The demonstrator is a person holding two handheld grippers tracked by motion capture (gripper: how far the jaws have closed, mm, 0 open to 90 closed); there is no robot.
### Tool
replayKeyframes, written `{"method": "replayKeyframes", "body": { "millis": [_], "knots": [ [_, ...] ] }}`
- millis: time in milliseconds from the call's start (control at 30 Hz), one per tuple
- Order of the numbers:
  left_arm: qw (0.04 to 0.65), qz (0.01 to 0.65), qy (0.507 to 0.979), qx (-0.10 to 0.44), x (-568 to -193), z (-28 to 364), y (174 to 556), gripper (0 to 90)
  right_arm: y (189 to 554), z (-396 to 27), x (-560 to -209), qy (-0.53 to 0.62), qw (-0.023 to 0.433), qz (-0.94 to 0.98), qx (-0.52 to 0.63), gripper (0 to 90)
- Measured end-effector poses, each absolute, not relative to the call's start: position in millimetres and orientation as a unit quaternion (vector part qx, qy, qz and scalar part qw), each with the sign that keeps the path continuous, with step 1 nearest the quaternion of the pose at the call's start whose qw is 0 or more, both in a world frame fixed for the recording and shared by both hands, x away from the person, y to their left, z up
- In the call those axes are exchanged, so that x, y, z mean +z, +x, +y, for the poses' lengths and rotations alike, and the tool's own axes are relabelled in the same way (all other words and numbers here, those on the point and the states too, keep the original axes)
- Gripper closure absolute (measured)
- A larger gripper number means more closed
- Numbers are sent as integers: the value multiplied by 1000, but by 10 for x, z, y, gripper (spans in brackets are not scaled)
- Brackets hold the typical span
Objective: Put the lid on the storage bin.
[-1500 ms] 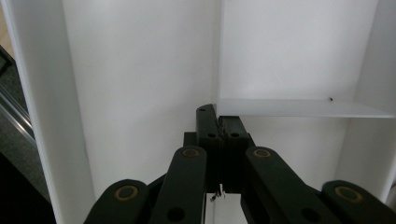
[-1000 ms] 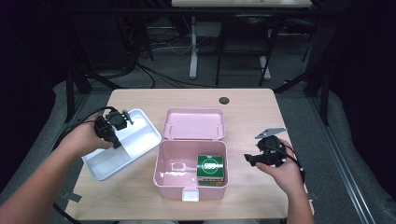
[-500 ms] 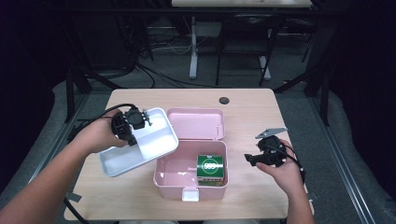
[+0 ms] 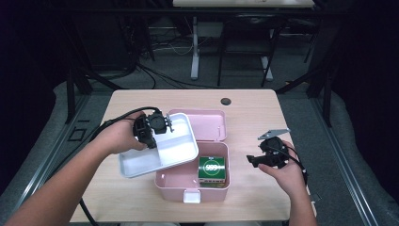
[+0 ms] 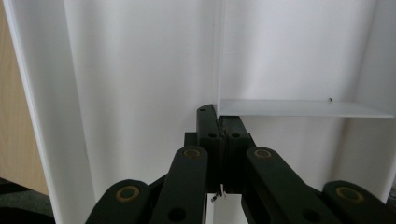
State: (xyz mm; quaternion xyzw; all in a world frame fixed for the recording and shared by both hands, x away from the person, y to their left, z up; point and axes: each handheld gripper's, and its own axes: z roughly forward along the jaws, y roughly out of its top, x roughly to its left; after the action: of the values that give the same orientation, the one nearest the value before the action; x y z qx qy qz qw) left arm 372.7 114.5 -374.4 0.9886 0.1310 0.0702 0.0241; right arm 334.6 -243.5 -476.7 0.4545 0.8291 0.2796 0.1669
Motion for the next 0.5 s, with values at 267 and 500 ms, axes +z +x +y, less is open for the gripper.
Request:
{"method": "replayKeyframes", "body": {
  "millis": [267, 500],
  "knots": [
    [26, 104, 992, 63, -3777, 929, 3698, 894, 3353, -2441, -4773, 455, 169, 829, 277, 320],
    [31, 70, 995, 61, -3819, 725, 3646, 894, 3353, -2442, -4774, 454, 167, 830, 280, 320]
  ]
}}
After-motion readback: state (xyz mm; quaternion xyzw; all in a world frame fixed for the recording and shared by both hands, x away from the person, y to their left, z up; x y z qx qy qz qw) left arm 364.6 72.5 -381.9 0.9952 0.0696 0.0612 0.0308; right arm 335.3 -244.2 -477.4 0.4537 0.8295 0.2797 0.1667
